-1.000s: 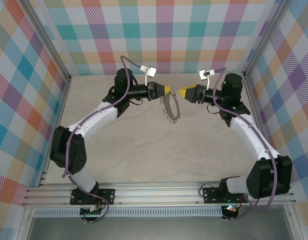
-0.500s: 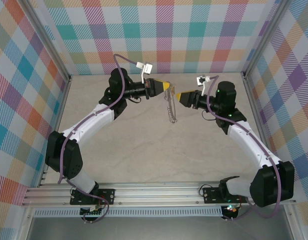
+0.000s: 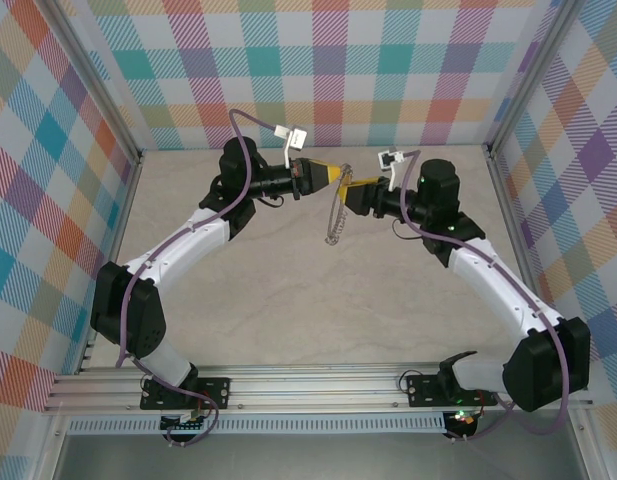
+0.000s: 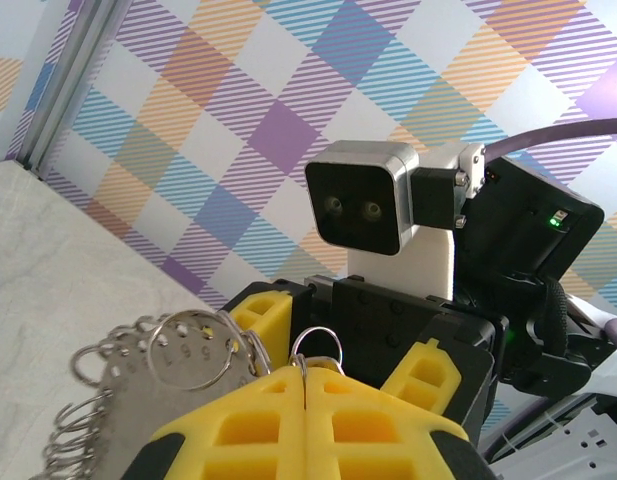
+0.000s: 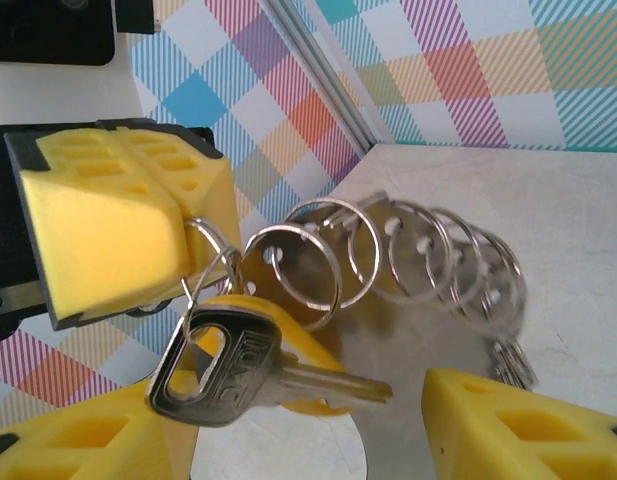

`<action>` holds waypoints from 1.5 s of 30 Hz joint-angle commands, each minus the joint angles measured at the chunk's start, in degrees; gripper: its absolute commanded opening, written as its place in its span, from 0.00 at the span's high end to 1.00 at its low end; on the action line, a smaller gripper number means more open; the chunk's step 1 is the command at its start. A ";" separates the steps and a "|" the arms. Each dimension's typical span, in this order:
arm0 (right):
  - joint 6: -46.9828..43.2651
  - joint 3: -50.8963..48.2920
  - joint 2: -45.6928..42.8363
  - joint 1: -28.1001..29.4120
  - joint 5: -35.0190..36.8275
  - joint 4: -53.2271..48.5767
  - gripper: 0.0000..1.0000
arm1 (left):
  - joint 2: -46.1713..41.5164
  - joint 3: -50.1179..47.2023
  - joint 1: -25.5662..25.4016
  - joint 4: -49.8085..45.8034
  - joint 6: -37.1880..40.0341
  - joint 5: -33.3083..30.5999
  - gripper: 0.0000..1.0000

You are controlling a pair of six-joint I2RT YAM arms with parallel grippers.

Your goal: Put the keys on the keyring

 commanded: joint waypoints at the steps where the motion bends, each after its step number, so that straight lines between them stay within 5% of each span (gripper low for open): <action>1: -1.82 2.68 1.04 0.41 1.38 0.28 0.41 | -2.33 -0.26 -0.87 2.77 0.32 0.74 1.00; 10: -3.83 2.93 0.15 0.41 1.68 -1.98 0.77 | -3.22 -0.84 -0.93 2.24 1.06 -0.09 1.00; 22: -4.61 2.03 -1.32 0.41 -1.42 -3.34 0.99 | -4.53 -1.40 -0.93 2.40 1.15 -1.70 1.00; 45: -3.94 3.44 2.55 3.22 -11.23 -2.75 1.00 | -5.06 -2.68 -1.19 4.86 0.26 -2.47 1.00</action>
